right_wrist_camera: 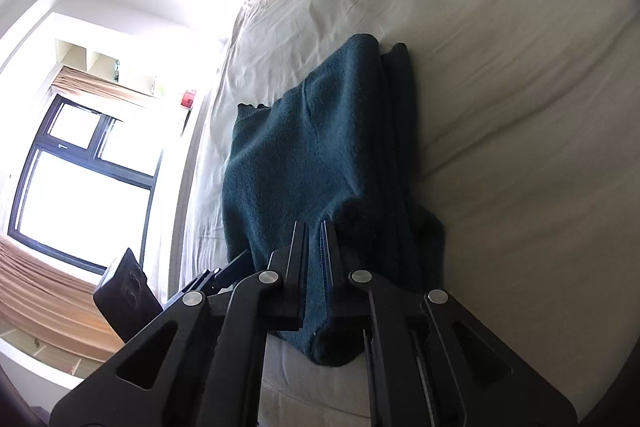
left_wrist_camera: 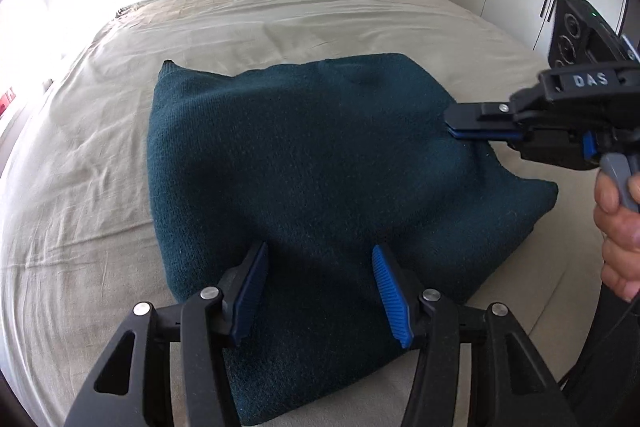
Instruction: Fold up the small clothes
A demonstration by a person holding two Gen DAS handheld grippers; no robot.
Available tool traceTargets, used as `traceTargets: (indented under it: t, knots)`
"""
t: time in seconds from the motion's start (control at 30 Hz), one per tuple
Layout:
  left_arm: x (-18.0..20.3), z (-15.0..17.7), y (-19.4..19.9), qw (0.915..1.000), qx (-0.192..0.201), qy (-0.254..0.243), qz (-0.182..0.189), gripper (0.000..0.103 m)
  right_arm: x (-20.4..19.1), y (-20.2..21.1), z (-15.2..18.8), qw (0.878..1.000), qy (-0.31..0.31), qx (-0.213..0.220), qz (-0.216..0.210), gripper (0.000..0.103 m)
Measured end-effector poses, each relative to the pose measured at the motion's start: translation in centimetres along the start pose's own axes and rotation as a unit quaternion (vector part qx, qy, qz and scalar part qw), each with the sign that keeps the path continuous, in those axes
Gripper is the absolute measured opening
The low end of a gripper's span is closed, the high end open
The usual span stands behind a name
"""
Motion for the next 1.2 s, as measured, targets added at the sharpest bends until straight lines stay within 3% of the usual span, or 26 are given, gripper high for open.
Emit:
traceTargets:
  t: [0.07,0.13,0.2,0.37,0.4,0.43,0.5,0.53,0.6,0.7,0.73,0.8,0.87,0.9,1.03,1.13,1.2]
  knots:
    - [-0.2,0.5,-0.2,1.0000,0.002,0.003,0.000,0.056,0.1,-2.2,-1.9,1.000,0.002,-0.014,0.011,0.006]
    - [0.2,0.9,-0.2,0.9999,0.010,-0.008,-0.009,0.057,1.9,-4.3,-3.0,0.998,-0.011,-0.035,0.052,0.000]
    - [0.2,0.9,-0.2,0.9998,0.016,-0.007,-0.010,0.057,2.9,-4.6,-3.5,0.999,-0.003,-0.030,0.035,0.000]
    - [-0.7,0.7,1.2,0.9990,0.028,0.027,0.020,0.058,3.9,-1.0,-3.0,0.999,-0.026,0.018,0.041,0.000]
    - [-0.7,0.7,1.4,0.9987,0.029,0.034,0.027,0.059,3.4,0.1,-2.6,0.998,-0.030,0.028,0.046,0.010]
    - [-0.5,0.7,1.4,0.9986,0.026,0.035,0.030,0.060,2.4,1.2,-2.0,0.998,-0.027,0.037,0.046,0.011]
    - [-0.3,0.8,1.5,0.9986,0.026,0.036,0.029,0.060,-0.4,2.2,-0.6,0.999,-0.001,0.043,-0.005,0.011]
    - [-0.4,0.9,1.7,0.9983,0.025,0.041,0.034,0.060,-2.1,2.4,0.3,0.999,0.015,0.036,-0.029,0.012]
    - [-1.1,1.1,2.4,0.9964,0.027,0.062,0.050,0.060,-4.2,1.1,2.1,0.998,0.041,0.002,-0.036,0.018]
    - [-2.6,1.9,3.9,0.9948,0.031,0.082,0.051,0.060,-2.0,-2.3,4.0,0.998,0.022,-0.054,0.026,0.017]
    - [-3.2,2.1,4.4,0.9943,0.032,0.088,0.051,0.060,-0.2,-2.8,4.5,0.997,0.010,-0.058,0.053,0.009]
    - [-4.3,2.7,5.7,0.9931,0.042,0.097,0.050,0.060,2.1,-2.2,4.9,0.999,-0.015,-0.036,0.018,0.003]
    - [-5.3,3.1,6.8,0.9927,0.051,0.102,0.040,0.065,2.5,-0.8,5.2,0.999,-0.025,-0.014,0.014,0.003]
    - [-5.8,3.3,7.6,0.9921,0.059,0.105,0.037,0.071,2.0,0.0,5.4,0.999,-0.013,-0.004,0.029,0.008]
    - [-6.6,3.9,11.8,0.9867,0.122,0.107,0.003,0.099,-1.9,3.2,6.0,0.995,0.051,0.046,0.079,0.010]
    - [-6.7,3.3,15.3,0.9778,0.180,0.097,-0.046,0.103,-5.8,6.2,6.5,0.980,0.125,0.098,0.118,0.011]
    - [-6.7,2.6,17.5,0.9701,0.209,0.097,-0.078,0.103,-8.9,7.2,7.1,0.966,0.170,0.133,0.145,0.019]
Point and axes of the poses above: each gripper's, at about its wrist camera, not at the fingertips, and y roughly against the way its jaws point, x to its right, z to its underside, the point moved 2 cm from there along -y, roughly the way its jaws point, and after that the axes turned 8 degrees about -z, right-handed, at the moved point
